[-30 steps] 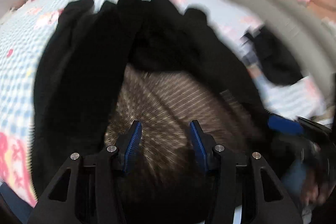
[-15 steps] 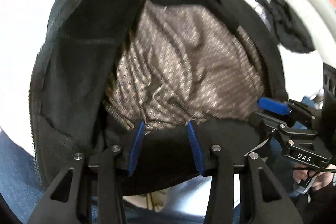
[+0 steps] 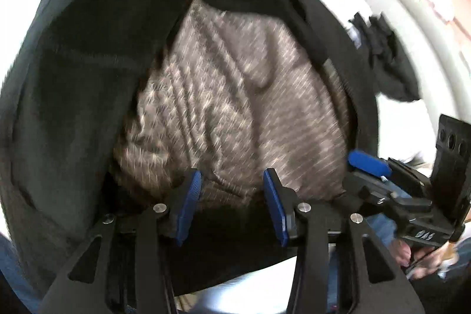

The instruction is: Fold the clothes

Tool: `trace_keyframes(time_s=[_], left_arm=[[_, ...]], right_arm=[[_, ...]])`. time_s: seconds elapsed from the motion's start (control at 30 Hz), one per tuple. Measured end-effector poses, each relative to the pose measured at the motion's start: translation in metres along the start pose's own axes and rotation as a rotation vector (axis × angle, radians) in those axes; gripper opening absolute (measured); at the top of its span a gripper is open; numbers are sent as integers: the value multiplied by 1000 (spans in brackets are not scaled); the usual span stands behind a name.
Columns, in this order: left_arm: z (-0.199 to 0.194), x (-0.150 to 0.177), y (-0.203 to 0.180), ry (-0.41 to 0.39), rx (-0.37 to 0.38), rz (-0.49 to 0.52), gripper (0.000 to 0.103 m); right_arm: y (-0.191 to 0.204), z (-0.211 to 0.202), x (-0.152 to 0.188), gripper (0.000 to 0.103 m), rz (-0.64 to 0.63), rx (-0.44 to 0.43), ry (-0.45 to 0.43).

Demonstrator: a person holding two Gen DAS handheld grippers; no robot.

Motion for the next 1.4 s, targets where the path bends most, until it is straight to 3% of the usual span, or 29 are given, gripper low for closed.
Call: trace_keyframes(time_s=[0.1,0.2,0.3,0.4,0.5,0.53,0.6,0.67,0.8,0.83,0.87,0.9,0.93,0.97,1.0,1.03,1.13,1.23,1.3,1.4], left_arm=[[-23,-50,-5,-97,-26,47,45],[-39,-113,-6,-204,-103,99,48],[-53,-177,-5,-307,-184,137,52],[-40,-256,10,-365,-262,113,64],[-6,-324,25,-362,-335,23,67],[6,-340,35,-349,-332,10,67],[37,-373,48,-302,-301,-25,67],[71,-394,59,-252,-271,-53,68],[141,-407,74,-148,-320,-116,80],[153,-406,74,-132,-335,-99,80],[165,-405,75,-116,-351,-83,74],[171,-405,76,-113,-376,-63,53],[166,-405,76,-133,-394,-43,36],[155,-406,76,-161,-394,-27,27],[143,-408,76,-190,-398,-15,14],[129,-410,78,-221,-415,-13,13],[73,-421,94,-325,-484,-51,13],[19,-431,125,-395,-552,-109,13],[0,-438,146,-412,-605,-122,13],[-2,-433,183,-397,-746,-127,13]], right_arm=[[13,-41,-57,59,-57,-77,-93],[3,-87,-118,67,-114,-81,-193],[-43,-104,-182,69,-167,113,-224],[-88,-107,-236,70,-116,195,-209],[-121,-69,-293,79,-65,130,-193],[-130,-60,-306,84,-54,148,-177],[-154,-26,-329,84,-12,152,-145],[-183,21,-347,84,48,133,-113],[-240,107,-366,86,172,81,-33],[-241,123,-363,94,163,78,-8],[-243,140,-360,95,154,74,17],[-244,156,-357,92,145,71,42],[-244,170,-355,60,134,61,64],[-231,170,-355,31,111,7,58],[-226,166,-355,29,104,22,42],[-221,155,-357,23,78,45,16],[-209,109,-367,19,19,106,-101],[-204,48,-376,17,-44,240,-217],[-215,2,-381,17,-31,317,-277],[-249,-54,-379,17,2,441,-330]])
Point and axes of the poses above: each gripper's, at about its wrist camera, not at the fingertips, and z roughly the way its jaws point, y to its left, x to its underside, the point moved 8 cm from there along z, roughly the way its jaws point, and after that the axes turned 11 degrees about -x, right-handed, at the moved point
